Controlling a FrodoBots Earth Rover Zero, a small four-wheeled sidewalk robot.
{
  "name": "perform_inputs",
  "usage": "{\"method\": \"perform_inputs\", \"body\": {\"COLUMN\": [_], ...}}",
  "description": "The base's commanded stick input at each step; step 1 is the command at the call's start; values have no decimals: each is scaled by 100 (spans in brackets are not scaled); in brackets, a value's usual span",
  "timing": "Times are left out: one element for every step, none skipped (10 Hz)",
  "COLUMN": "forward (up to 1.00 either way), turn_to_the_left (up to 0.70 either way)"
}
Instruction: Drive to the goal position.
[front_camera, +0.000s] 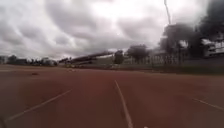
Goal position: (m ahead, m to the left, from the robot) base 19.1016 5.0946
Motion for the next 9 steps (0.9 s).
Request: {"method": "perform_inputs", "body": {"forward": [70, 70, 70, 70, 70, 70, 70, 70, 70], "turn_to_the_left": [0, 0, 0, 0, 0, 0, 0, 0, 0]}}
